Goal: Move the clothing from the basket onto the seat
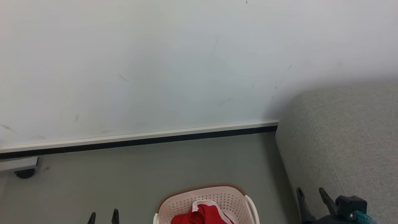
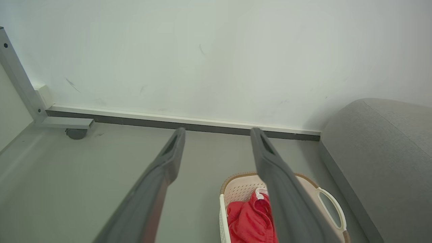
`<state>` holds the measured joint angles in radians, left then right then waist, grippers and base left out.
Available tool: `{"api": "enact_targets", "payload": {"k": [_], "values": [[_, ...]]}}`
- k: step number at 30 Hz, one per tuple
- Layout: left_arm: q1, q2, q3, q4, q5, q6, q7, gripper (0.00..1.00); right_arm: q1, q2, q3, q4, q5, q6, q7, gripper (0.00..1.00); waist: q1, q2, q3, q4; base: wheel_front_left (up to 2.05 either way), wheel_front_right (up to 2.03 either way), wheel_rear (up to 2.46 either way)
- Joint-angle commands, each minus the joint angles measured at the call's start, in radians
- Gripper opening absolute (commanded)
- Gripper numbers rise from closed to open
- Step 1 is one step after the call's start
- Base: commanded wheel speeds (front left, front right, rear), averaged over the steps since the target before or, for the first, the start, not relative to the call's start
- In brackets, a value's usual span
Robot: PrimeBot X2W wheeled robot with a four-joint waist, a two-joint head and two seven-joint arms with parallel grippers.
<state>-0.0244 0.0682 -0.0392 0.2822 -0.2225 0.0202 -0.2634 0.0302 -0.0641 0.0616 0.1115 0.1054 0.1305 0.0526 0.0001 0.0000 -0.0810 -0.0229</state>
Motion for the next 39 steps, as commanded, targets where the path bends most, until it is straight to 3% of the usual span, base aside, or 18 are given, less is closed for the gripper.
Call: {"api": "enact_targets", "payload": {"k": [1,8,12,21,32,39], "values": [[0.008,0.002,-0.003,0.004,-0.015,0.005,0.002,1.00,-0.002,-0.004,0.004,-0.007,-0.003,0.000,0.001,1.00,-0.0001,0.0000,0.008,-0.009,0.00,0.00,0.00],[-0.010,-0.003,-0.022,0.027,-0.021,0.005,0.002,1.00,-0.020,-0.029,0.034,-0.024,0.002,0.000,0.018,1.00,-0.0001,0.0000,0.044,-0.065,0.00,0.00,0.00],[-0.026,-0.003,-0.035,0.044,-0.025,0.000,0.002,1.00,-0.033,-0.065,0.049,-0.041,-0.068,0.000,0.026,1.00,-0.0001,0.0000,0.071,-0.111,0.00,0.00,0.00],[-0.077,-0.007,-0.089,0.071,-0.015,-0.011,0.018,1.00,-0.058,-0.048,0.057,-0.064,-0.091,0.000,0.019,1.00,-0.0001,0.0000,0.166,-0.240,0.00,0.00,0.00],[-0.242,0.002,-0.137,0.198,0.001,-0.020,0.152,1.00,-0.108,-0.015,0.057,-0.073,-0.103,0.000,-0.043,1.00,-0.0001,0.0000,0.371,-0.354,0.00,0.00,0.00],[-0.429,0.044,-0.171,0.355,0.046,-0.023,0.232,1.00,-0.155,0.014,0.069,-0.063,-0.098,0.000,-0.128,1.00,-0.0001,0.0000,0.557,-0.414,0.00,0.00,0.00]]}}
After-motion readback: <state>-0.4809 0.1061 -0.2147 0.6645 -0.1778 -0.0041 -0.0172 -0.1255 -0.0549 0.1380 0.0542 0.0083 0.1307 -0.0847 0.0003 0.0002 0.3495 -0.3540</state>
